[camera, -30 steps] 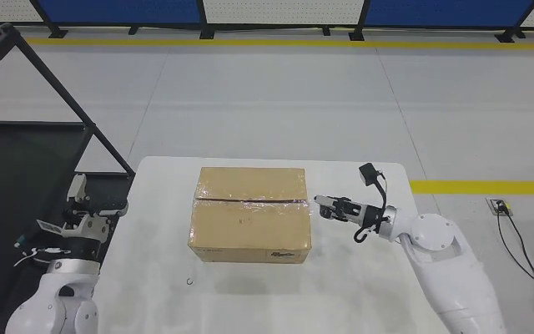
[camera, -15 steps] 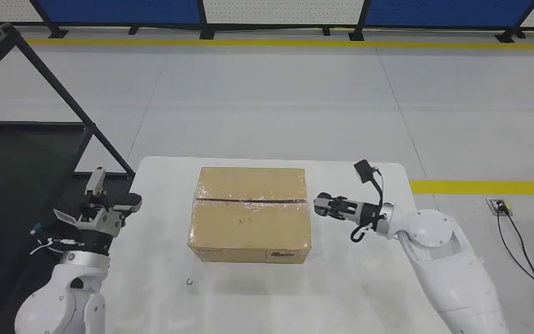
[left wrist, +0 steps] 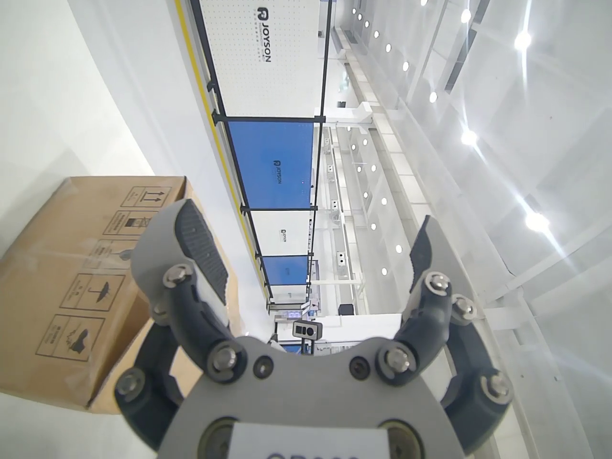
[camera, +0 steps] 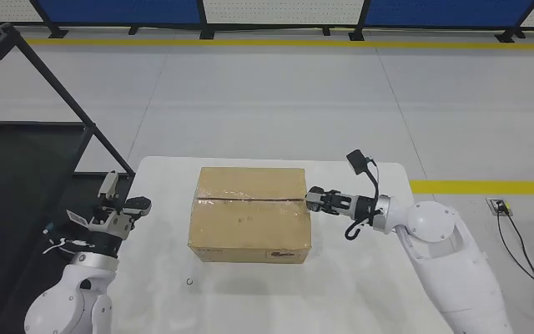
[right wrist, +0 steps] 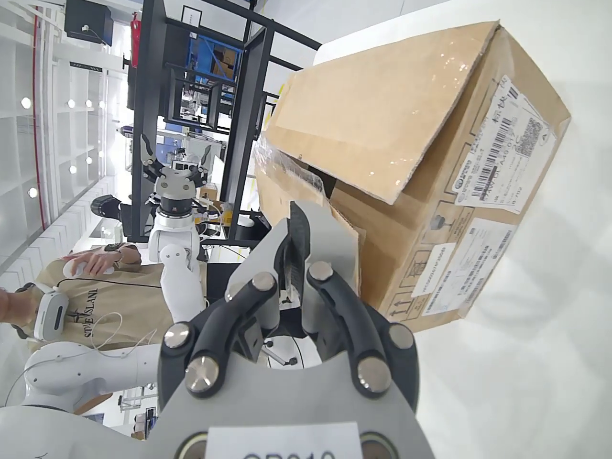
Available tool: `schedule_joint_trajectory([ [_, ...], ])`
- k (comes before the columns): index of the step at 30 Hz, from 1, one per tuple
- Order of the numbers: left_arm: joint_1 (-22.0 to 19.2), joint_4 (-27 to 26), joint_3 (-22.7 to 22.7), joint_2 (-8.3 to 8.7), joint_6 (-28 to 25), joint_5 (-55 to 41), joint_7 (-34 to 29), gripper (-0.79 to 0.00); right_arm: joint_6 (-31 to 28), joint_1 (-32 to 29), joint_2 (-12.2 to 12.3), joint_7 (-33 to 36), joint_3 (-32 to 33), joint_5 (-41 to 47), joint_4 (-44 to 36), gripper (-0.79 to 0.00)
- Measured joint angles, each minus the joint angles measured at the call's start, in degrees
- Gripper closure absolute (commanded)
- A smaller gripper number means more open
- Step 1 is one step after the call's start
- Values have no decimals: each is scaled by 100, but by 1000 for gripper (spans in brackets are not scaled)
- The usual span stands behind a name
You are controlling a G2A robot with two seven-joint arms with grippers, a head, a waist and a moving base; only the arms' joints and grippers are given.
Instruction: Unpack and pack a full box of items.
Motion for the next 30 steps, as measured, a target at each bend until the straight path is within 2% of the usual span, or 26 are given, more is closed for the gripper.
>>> schedule_joint_trajectory([
  [11, 109, -103, 44, 34, -91, -91, -118, -785, 349, 147, 9, 62, -173, -85, -282, 0],
  [19, -118, -83, 242, 46, -59, -32, 64, -785, 395, 114, 41, 104, -159, -87, -273, 0],
  [30, -105, -41, 269, 47, -84, -115, 120, -785, 287, 117, 63, 33, -134, 79, -33, 0],
])
